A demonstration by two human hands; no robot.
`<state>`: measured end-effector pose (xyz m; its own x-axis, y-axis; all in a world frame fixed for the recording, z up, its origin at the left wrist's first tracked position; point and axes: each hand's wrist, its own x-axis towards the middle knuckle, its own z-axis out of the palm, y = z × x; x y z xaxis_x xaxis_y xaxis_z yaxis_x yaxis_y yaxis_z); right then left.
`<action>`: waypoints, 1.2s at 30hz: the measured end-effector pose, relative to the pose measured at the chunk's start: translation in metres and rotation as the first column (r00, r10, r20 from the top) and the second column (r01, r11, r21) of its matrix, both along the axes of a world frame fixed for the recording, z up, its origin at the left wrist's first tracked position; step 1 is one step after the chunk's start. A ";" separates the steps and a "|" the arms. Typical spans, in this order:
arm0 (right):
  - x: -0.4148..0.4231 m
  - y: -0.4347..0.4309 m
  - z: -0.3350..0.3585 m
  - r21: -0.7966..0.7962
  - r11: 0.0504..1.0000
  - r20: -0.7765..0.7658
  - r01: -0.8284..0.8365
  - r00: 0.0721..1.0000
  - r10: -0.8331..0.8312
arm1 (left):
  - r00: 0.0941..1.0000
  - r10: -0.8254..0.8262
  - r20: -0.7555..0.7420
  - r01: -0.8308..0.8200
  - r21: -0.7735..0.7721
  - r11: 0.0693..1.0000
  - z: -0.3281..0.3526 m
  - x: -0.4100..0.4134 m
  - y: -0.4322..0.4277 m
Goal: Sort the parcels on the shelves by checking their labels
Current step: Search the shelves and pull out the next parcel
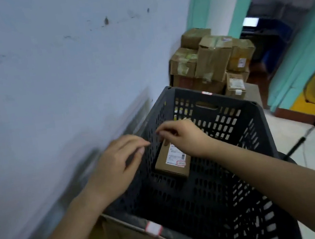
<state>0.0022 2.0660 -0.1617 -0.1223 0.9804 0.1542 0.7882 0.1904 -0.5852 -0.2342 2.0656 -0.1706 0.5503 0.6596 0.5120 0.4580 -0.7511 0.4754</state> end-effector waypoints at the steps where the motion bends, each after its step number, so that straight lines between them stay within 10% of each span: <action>1: -0.008 -0.012 0.011 0.070 0.997 -0.151 -0.018 0.988 0.028 | 0.998 0.045 0.045 -0.047 0.038 0.998 0.006 -0.002 -0.008; 5: -0.046 -0.050 0.033 0.160 0.965 -0.478 -0.206 0.839 0.259 | 0.887 0.345 0.306 -0.334 -0.090 0.938 0.026 -0.014 -0.075; 9: -0.097 -0.088 0.044 0.187 0.849 -0.567 -0.494 0.652 0.504 | 0.468 0.662 0.585 -0.555 -0.388 0.736 0.008 -0.036 -0.174; 13: -0.170 -0.159 0.070 0.213 0.581 -0.532 -0.785 0.406 0.743 | 0.080 0.795 0.602 -0.710 -0.526 0.469 -0.001 -0.083 -0.283; 18: -0.265 -0.275 0.072 0.221 0.225 -0.458 -0.949 0.103 0.883 | -0.190 0.686 0.702 -0.827 -0.492 0.274 0.006 -0.119 -0.442; 25: -0.340 -0.474 0.056 0.184 -0.201 -0.544 -0.962 -0.270 0.795 | -0.449 0.541 0.711 -0.869 -0.489 -0.078 0.010 -0.100 -0.673; 36: -0.358 -0.837 0.062 0.254 -0.661 -0.772 -0.706 -0.560 0.301 | -0.667 0.223 0.711 -0.658 -0.422 -0.624 0.062 0.002 -0.988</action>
